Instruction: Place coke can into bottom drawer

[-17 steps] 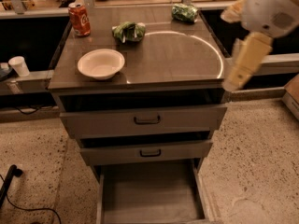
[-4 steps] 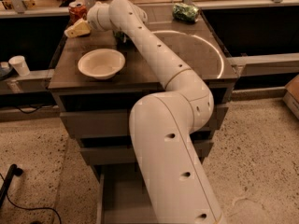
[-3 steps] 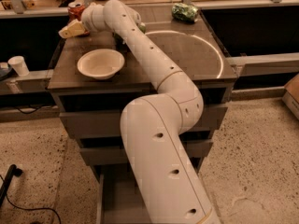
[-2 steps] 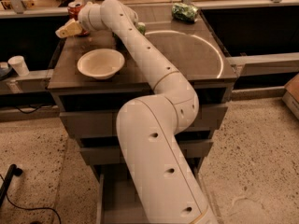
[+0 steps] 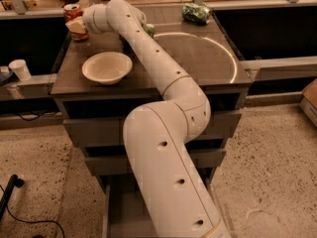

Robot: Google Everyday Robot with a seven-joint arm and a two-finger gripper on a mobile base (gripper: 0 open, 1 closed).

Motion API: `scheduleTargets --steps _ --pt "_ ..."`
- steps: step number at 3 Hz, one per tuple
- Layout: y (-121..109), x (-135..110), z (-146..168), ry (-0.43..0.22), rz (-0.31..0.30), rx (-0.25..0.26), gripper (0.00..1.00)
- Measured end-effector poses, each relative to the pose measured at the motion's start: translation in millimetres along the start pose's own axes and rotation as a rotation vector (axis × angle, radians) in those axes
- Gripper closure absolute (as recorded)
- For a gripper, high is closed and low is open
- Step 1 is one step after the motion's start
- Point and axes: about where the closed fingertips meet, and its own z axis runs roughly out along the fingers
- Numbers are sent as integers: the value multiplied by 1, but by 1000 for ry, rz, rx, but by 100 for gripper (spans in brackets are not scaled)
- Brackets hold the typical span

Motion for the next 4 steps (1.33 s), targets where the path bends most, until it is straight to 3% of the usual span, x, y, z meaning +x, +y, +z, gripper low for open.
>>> scheduleTargets --steps 1,2,3,4 --pt "0 0 0 0 0 0 73" --pt "11 -7 0 -60 23 -56 96" --pt "45 -72 -35 -204 -35 -234 100" --pt "74 -124 -76 -203 -143 -344 100"
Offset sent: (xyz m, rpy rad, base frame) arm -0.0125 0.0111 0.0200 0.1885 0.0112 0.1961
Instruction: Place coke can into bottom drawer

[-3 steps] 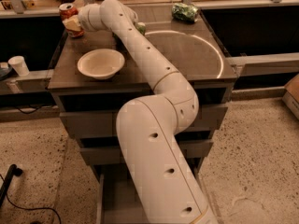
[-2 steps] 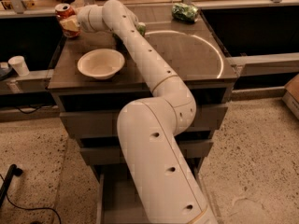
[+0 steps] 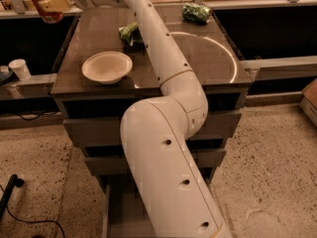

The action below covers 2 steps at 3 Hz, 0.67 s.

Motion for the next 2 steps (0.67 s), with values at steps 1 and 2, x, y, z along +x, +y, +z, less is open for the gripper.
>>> scheduleTargets --steps 1,2 --pt "20 -36 -27 133 -48 -50 100" --pt "27 -47 -66 258 9 -36 100"
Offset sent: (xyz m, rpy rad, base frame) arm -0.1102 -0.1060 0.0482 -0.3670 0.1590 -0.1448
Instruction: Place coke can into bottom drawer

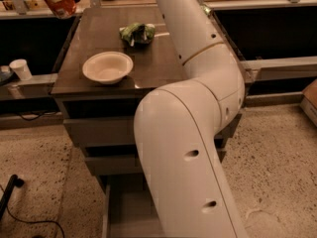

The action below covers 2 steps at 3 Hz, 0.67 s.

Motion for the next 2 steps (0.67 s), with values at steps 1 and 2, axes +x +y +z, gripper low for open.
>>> scheduleTargets --steps 1,2 --pt "12 18 -47 60 81 2 100" --pt "28 43 -83 32 131 0 100"
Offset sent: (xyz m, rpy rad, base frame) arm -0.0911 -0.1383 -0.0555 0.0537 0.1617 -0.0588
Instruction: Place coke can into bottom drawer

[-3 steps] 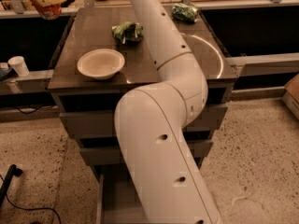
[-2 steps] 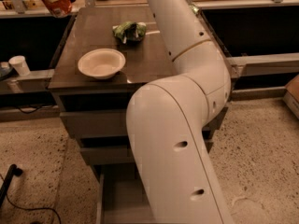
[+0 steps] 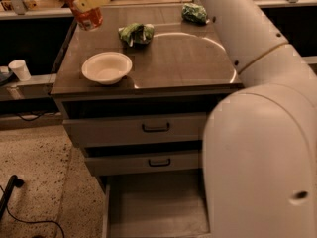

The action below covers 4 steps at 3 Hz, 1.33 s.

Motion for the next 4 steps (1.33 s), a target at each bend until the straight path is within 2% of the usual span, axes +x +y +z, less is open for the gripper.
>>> scheduleTargets --steps 1,2,3,4 --pt "11 31 10 40 35 -31 100" --pt "12 32 10 43 33 -35 100" --pt "31 54 -5 99 2 -81 100" --pt "73 86 -71 173 -36 -83 100"
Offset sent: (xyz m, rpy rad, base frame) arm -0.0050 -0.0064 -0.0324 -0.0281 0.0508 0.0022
